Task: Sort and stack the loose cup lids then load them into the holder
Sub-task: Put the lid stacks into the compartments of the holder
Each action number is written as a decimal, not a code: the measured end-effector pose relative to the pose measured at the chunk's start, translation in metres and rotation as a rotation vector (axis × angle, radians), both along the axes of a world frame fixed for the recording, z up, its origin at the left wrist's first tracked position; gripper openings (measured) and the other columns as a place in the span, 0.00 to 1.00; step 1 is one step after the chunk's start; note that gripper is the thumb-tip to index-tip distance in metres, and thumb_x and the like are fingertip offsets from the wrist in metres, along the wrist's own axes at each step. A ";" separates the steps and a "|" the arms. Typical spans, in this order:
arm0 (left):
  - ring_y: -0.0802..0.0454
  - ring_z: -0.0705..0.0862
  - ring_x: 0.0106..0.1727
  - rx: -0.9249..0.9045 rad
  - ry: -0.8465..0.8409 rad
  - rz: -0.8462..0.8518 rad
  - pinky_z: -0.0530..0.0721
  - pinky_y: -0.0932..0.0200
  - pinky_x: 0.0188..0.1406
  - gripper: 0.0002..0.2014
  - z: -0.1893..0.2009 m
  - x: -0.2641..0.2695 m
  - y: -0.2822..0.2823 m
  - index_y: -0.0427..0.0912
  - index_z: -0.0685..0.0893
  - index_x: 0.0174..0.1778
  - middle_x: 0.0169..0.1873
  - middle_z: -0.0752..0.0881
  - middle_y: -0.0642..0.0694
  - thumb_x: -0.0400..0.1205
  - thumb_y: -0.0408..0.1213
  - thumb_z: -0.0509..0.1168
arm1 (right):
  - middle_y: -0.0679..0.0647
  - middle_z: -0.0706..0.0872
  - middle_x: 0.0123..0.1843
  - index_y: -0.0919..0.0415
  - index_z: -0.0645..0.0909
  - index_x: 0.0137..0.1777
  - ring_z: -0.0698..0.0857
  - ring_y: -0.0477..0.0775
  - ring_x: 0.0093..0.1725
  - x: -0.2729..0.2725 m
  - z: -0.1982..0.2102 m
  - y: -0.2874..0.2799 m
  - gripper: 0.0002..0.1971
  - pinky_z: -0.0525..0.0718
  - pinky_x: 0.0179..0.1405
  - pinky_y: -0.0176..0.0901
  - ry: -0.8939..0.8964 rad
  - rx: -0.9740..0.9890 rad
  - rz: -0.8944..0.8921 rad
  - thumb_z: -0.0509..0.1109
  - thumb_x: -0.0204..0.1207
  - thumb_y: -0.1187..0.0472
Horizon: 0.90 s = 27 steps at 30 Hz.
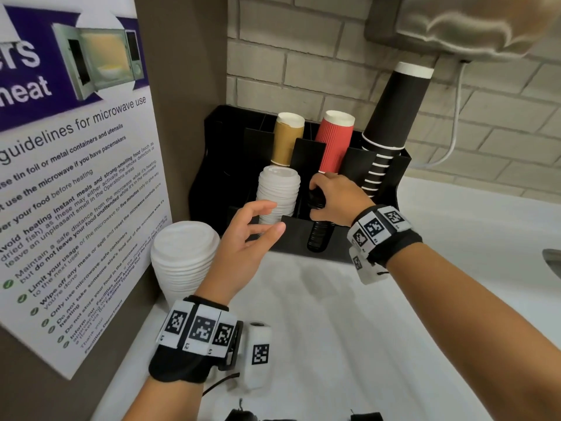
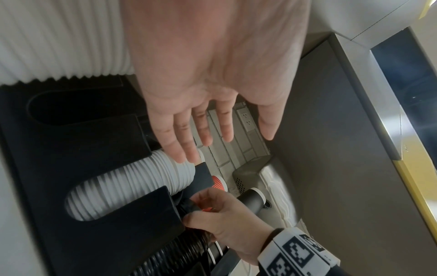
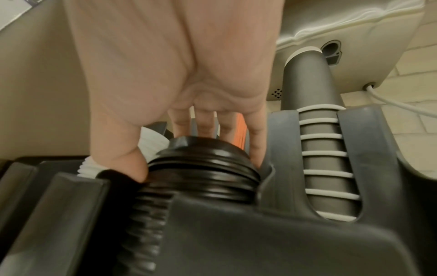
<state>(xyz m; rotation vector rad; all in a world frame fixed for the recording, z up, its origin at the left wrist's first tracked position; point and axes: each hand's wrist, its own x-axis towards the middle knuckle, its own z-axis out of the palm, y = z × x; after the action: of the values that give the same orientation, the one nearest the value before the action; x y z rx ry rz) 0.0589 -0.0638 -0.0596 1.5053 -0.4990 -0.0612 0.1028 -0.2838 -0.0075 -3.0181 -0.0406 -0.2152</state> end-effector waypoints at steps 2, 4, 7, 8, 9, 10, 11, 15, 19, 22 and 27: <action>0.55 0.85 0.56 0.002 0.001 0.006 0.83 0.51 0.63 0.22 0.001 0.000 0.001 0.63 0.80 0.60 0.65 0.80 0.56 0.69 0.60 0.67 | 0.57 0.79 0.58 0.59 0.76 0.63 0.78 0.60 0.58 0.001 0.000 0.002 0.26 0.83 0.53 0.56 -0.004 -0.013 -0.004 0.77 0.67 0.54; 0.54 0.85 0.56 0.002 0.003 0.005 0.83 0.50 0.63 0.23 0.002 -0.001 0.001 0.63 0.80 0.60 0.65 0.80 0.55 0.69 0.60 0.67 | 0.57 0.79 0.58 0.59 0.76 0.63 0.77 0.59 0.59 0.002 -0.001 0.003 0.25 0.83 0.53 0.55 -0.002 -0.037 -0.003 0.76 0.69 0.53; 0.55 0.85 0.56 0.004 -0.002 0.007 0.83 0.52 0.62 0.22 0.003 -0.003 0.002 0.62 0.79 0.60 0.65 0.80 0.55 0.70 0.59 0.68 | 0.57 0.77 0.61 0.58 0.74 0.66 0.76 0.61 0.61 0.000 0.000 0.001 0.28 0.82 0.56 0.58 0.026 -0.022 -0.002 0.78 0.67 0.54; 0.55 0.85 0.56 0.005 -0.004 0.010 0.83 0.53 0.61 0.20 0.004 -0.003 0.002 0.62 0.79 0.60 0.65 0.80 0.54 0.72 0.57 0.69 | 0.57 0.77 0.62 0.57 0.73 0.68 0.75 0.61 0.62 -0.002 0.002 -0.002 0.31 0.81 0.58 0.58 0.034 -0.001 -0.006 0.79 0.66 0.54; 0.55 0.85 0.56 0.005 -0.004 0.014 0.83 0.53 0.61 0.19 0.005 -0.003 0.003 0.62 0.79 0.60 0.65 0.80 0.54 0.73 0.54 0.69 | 0.57 0.76 0.63 0.56 0.72 0.69 0.74 0.61 0.63 -0.003 0.004 -0.006 0.33 0.81 0.60 0.57 0.038 0.023 -0.015 0.80 0.64 0.54; 0.54 0.85 0.56 0.004 -0.003 0.018 0.82 0.54 0.60 0.18 0.005 -0.003 0.003 0.62 0.79 0.60 0.66 0.80 0.53 0.74 0.52 0.68 | 0.58 0.75 0.63 0.56 0.71 0.71 0.74 0.61 0.64 -0.005 0.006 -0.011 0.35 0.80 0.61 0.55 0.043 0.048 -0.028 0.81 0.64 0.55; 0.54 0.85 0.55 0.004 -0.001 0.018 0.82 0.54 0.60 0.17 0.006 -0.003 0.003 0.62 0.79 0.60 0.66 0.80 0.53 0.74 0.52 0.68 | 0.59 0.75 0.64 0.56 0.71 0.72 0.75 0.60 0.63 -0.007 0.008 -0.014 0.36 0.79 0.60 0.51 0.053 0.069 -0.044 0.80 0.65 0.55; 0.54 0.85 0.55 0.016 0.000 0.009 0.83 0.53 0.61 0.20 0.008 -0.006 0.000 0.62 0.79 0.60 0.66 0.79 0.53 0.72 0.57 0.68 | 0.62 0.77 0.63 0.59 0.71 0.74 0.78 0.61 0.62 -0.012 0.006 -0.022 0.32 0.77 0.57 0.43 0.077 0.078 -0.074 0.77 0.70 0.57; 0.56 0.85 0.54 0.031 -0.013 0.001 0.83 0.52 0.62 0.17 0.012 -0.009 -0.003 0.60 0.79 0.60 0.64 0.79 0.56 0.74 0.50 0.67 | 0.62 0.75 0.65 0.58 0.71 0.74 0.73 0.64 0.68 -0.018 0.006 -0.018 0.32 0.76 0.67 0.53 0.087 0.041 -0.078 0.76 0.70 0.57; 0.61 0.84 0.53 0.057 -0.074 -0.036 0.81 0.61 0.55 0.15 0.027 -0.014 -0.001 0.60 0.80 0.58 0.59 0.81 0.60 0.75 0.49 0.67 | 0.61 0.76 0.63 0.61 0.75 0.69 0.74 0.63 0.64 -0.028 0.009 -0.002 0.27 0.75 0.64 0.50 -0.155 0.096 0.029 0.76 0.70 0.59; 0.60 0.83 0.52 0.262 -0.397 0.089 0.79 0.68 0.54 0.06 0.060 -0.011 0.030 0.53 0.84 0.51 0.51 0.83 0.54 0.83 0.37 0.64 | 0.52 0.80 0.59 0.58 0.73 0.69 0.80 0.47 0.56 -0.050 -0.007 0.065 0.29 0.77 0.48 0.24 0.034 0.481 0.319 0.79 0.70 0.56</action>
<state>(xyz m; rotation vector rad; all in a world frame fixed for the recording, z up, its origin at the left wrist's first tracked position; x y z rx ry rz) 0.0478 -0.0336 0.0008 1.8053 -0.7622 0.2562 0.0525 -0.2189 -0.0141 -2.4908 -0.4019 -0.1210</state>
